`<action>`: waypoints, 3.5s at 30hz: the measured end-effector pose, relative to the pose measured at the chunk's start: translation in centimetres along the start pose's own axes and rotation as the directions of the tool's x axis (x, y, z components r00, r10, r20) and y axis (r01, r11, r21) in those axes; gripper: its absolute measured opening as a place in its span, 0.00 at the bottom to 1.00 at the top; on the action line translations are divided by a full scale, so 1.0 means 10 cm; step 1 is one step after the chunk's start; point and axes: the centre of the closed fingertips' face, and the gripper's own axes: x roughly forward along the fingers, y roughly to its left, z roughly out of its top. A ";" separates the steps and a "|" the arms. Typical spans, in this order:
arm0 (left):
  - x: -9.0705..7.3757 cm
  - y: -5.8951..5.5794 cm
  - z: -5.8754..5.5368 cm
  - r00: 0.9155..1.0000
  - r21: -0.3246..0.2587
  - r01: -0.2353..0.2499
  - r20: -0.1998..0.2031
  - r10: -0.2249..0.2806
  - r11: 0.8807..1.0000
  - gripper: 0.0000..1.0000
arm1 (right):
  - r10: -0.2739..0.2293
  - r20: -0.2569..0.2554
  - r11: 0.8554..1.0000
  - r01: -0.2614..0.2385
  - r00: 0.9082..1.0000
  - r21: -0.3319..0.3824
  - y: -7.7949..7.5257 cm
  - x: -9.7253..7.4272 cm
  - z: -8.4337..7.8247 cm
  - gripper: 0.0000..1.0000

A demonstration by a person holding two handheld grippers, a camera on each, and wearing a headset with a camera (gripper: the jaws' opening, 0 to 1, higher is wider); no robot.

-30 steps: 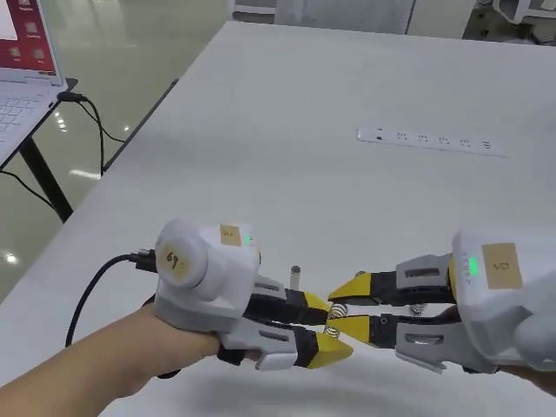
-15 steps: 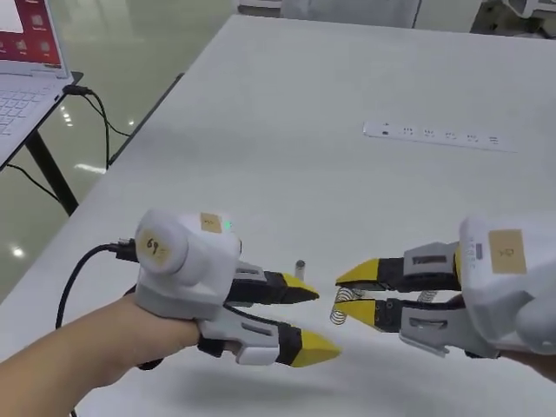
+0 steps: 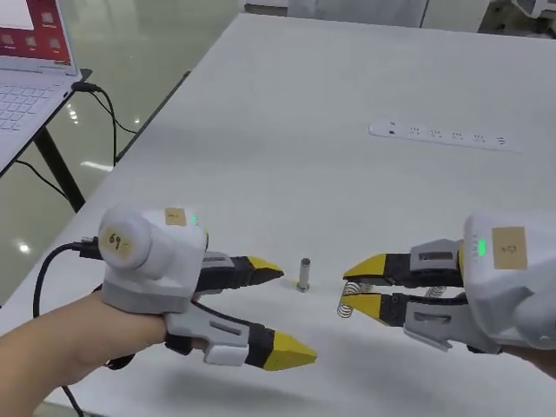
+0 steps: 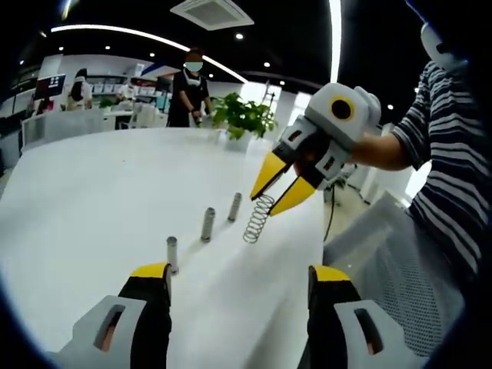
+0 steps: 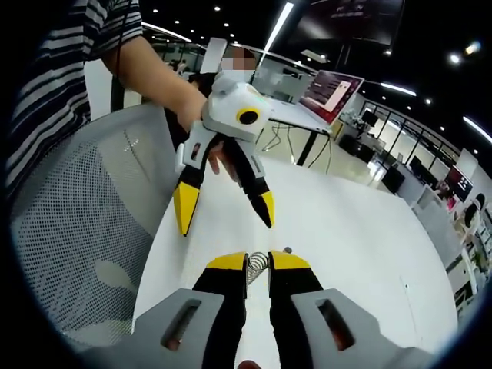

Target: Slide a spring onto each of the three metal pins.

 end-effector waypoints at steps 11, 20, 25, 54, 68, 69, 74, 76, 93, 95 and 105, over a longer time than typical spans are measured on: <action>-0.17 0.06 -0.01 0.999 -0.022 -0.043 0.024 0.044 0.999 0.98 | -0.003 -0.009 1.000 0.003 1.000 -0.002 -0.02 0.03 -0.01 0.07; -0.26 0.12 -0.05 0.997 -0.014 -0.069 0.015 0.070 0.997 0.98 | -0.007 -0.009 1.000 0.007 1.000 -0.007 -0.05 0.07 0.02 0.07; -0.31 0.14 -0.05 0.996 -0.023 -0.087 0.022 0.087 0.996 0.98 | -0.014 -0.007 1.000 0.014 1.000 -0.006 -0.10 0.12 0.03 0.07; -0.37 0.15 -0.10 0.994 -0.042 -0.105 0.020 0.106 0.994 0.98 | -0.099 0.033 0.987 0.094 0.995 0.132 -0.60 0.50 0.10 0.07; -0.39 0.17 -0.07 0.993 -0.046 -0.115 0.031 0.117 0.992 0.98 | -0.083 -0.002 0.987 0.082 0.997 0.137 -0.57 0.63 -0.06 0.07; -0.39 0.17 -0.07 0.993 -0.049 -0.115 0.033 0.116 0.992 0.98 | -0.080 -0.012 0.988 0.081 0.997 0.131 -0.56 0.66 -0.08 0.07; -0.37 0.16 -0.08 0.993 -0.048 -0.114 0.029 0.116 0.992 0.98 | -0.063 -0.035 0.990 0.067 0.997 0.121 -0.49 0.76 -0.17 0.07; -0.37 0.16 -0.09 0.993 -0.049 -0.113 0.030 0.115 0.992 0.98 | -0.056 -0.054 0.992 0.061 0.997 0.112 -0.46 0.81 -0.22 0.07; -0.34 0.16 -0.09 0.993 -0.051 -0.113 0.030 0.115 0.992 0.98 | -0.046 -0.096 0.992 0.056 0.994 0.112 -0.38 0.97 -0.38 0.08; -0.35 0.17 -0.06 0.993 -0.049 -0.114 0.029 0.115 0.992 0.98 | -0.043 -0.097 0.992 0.055 0.994 0.115 -0.37 0.97 -0.39 0.10; -0.36 0.23 0.08 0.990 -0.024 -0.132 0.044 0.133 0.991 0.98 | -0.101 -0.055 0.976 0.109 0.993 0.190 -0.48 0.76 -0.28 0.18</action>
